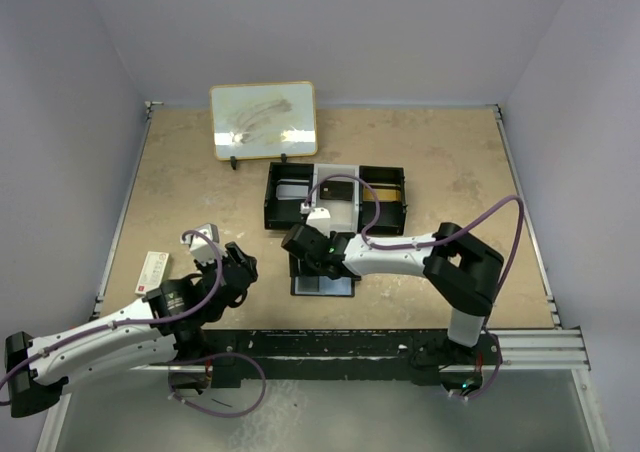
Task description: Take the credit cards out of the card holder
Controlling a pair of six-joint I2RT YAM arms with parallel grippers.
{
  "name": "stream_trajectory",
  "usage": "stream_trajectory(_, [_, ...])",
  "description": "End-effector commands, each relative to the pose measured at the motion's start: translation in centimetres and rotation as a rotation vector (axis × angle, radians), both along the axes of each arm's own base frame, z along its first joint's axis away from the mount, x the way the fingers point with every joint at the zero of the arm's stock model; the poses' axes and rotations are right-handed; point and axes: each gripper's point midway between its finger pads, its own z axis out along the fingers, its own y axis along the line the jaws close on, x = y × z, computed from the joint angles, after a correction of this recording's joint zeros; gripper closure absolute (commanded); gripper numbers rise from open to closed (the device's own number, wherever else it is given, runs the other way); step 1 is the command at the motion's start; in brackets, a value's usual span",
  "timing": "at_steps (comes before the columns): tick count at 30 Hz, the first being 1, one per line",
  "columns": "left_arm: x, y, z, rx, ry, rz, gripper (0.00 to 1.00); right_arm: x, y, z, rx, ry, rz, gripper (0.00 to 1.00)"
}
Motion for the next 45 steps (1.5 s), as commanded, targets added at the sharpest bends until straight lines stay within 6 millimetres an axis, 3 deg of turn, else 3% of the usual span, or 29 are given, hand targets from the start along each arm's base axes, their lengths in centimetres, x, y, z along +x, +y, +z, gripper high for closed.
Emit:
stream_trajectory(1, [0.6, 0.0, 1.8, -0.032, -0.039, 0.032, 0.5, -0.3, -0.7, -0.9, -0.092, -0.007, -0.001, 0.31])
stream_trajectory(8, [0.6, -0.2, 1.9, -0.032, -0.038, 0.03, 0.5, -0.9, -1.3, -2.6, -0.136, 0.019, -0.012, 0.37])
stream_trajectory(19, [0.8, -2.1, 1.9, -0.041, -0.028, -0.041, 0.5, -2.0, 0.7, -1.7, 0.109, 0.073, 0.072, 0.48])
stream_trajectory(26, [0.5, -5.6, 1.7, -0.103, -0.021, -0.181, 0.49, -1.6, 0.0, -1.0, 0.274, 0.096, 0.067, 0.47])
stream_trajectory(35, [-1.0, -11.9, 0.0, -0.233, 0.025, -0.425, 0.5, -2.0, -0.6, -1.2, 0.328, 0.117, 0.059, 0.47])
stream_trajectory(39, [-1.4, -13.4, -1.4, -0.251, 0.057, -0.469, 0.53, -2.1, -0.9, -1.2, 0.349, 0.12, 0.053, 0.47])
stream_trajectory(45, [-1.4, -15.0, -2.1, -0.31, 0.051, -0.506, 0.58, -1.9, -1.1, -1.0, 0.353, 0.117, 0.048, 0.47])
